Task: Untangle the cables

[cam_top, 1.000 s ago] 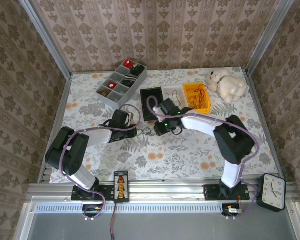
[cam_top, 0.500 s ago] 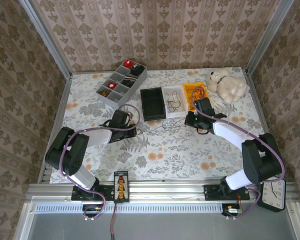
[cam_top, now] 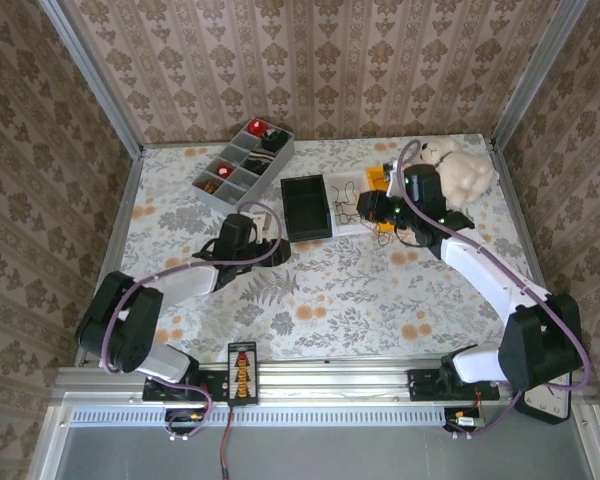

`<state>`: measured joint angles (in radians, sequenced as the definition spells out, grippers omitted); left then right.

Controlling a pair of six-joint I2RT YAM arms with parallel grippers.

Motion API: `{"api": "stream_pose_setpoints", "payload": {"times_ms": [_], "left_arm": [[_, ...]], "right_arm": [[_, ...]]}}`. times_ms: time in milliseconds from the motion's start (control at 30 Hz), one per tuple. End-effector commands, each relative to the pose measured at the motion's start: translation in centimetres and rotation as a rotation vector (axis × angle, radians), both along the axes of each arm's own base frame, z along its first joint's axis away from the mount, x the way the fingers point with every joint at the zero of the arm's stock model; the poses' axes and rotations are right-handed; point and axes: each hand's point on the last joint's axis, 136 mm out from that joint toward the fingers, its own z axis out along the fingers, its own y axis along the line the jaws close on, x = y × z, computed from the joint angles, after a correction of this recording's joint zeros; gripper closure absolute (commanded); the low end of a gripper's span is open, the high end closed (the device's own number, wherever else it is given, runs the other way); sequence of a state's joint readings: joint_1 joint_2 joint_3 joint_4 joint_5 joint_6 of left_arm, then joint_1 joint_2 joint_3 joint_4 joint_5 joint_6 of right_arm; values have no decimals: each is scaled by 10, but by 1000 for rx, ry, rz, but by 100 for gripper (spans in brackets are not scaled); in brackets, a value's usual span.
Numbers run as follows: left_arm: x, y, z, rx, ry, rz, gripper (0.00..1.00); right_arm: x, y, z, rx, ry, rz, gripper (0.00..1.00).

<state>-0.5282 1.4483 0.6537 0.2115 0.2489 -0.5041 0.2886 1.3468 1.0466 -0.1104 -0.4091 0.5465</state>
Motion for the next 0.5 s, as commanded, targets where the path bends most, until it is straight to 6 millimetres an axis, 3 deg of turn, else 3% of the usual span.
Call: {"api": "stream_pose_setpoints", "payload": {"times_ms": [0,167,367,467], "left_arm": [[17,18,27,-34,-84,128,34],[25,57,25,48,-98,301,31],[19,113,3,150,-25,511,30],[11,129,-7,156,6,564,30]], "right_arm": [[-1,3,45,-21,-109,51,92],[26,-15,61,-136,-160,-38,92],[69,-6,50,-168,-165,-33,91],[87,1,26,-189,-119,1,91]]}}
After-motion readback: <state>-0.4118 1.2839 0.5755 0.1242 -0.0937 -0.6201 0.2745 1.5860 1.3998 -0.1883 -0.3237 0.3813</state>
